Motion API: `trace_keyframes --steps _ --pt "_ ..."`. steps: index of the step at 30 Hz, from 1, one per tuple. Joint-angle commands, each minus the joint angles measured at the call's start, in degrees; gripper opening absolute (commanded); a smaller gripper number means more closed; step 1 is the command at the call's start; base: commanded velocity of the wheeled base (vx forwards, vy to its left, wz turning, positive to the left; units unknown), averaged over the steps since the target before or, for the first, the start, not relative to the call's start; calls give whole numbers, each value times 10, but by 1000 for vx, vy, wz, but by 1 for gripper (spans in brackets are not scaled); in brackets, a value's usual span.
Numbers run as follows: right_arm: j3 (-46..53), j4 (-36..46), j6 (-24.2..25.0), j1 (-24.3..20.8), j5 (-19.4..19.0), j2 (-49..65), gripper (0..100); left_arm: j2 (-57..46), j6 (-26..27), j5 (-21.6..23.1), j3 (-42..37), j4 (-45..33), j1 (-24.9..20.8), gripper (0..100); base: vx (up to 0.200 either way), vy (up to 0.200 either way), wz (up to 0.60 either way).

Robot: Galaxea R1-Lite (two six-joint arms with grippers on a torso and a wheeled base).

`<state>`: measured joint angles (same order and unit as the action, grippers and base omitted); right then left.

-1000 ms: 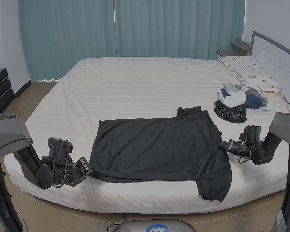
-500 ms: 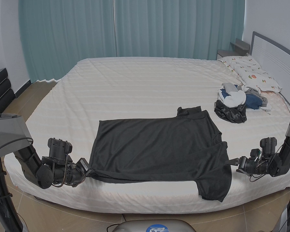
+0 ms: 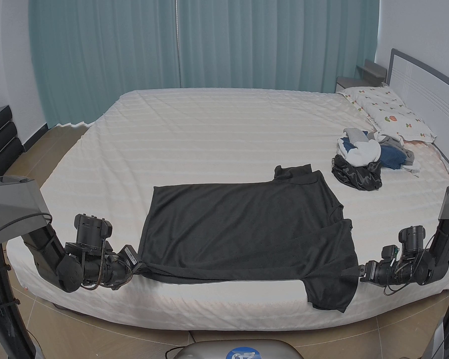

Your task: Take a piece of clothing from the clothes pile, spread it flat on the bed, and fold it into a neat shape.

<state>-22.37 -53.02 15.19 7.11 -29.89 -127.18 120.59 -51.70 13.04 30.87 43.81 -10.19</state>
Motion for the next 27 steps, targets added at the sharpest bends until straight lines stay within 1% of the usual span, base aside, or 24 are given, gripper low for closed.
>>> trace_keyframes --steps 1,4,6,17,18,21,27 --pt "-3 -36 9 -10 1 -30 100 1 0 0 0 0 0 0 0 0 0" --pt "-2 -72 16 -17 4 -45 100 1 0 0 0 0 -1 0 0 0 0" --pt "-4 -82 24 -18 6 -53 100 1 0 0 -1 0 0 0 0 0 0" --pt "-7 -84 29 -23 7 -56 100 1 0 0 0 0 0 0 0 0 0" --pt "-6 -85 29 -22 9 -55 0 1 0 1 -1 0 0 0 0 0 0" --pt "-2 -85 29 -15 18 -51 0 1 1 1 -2 0 0 0 0 0 0" --pt "15 -85 28 16 15 -34 0 -5 1 20 -6 0 5 0 0 0 0"
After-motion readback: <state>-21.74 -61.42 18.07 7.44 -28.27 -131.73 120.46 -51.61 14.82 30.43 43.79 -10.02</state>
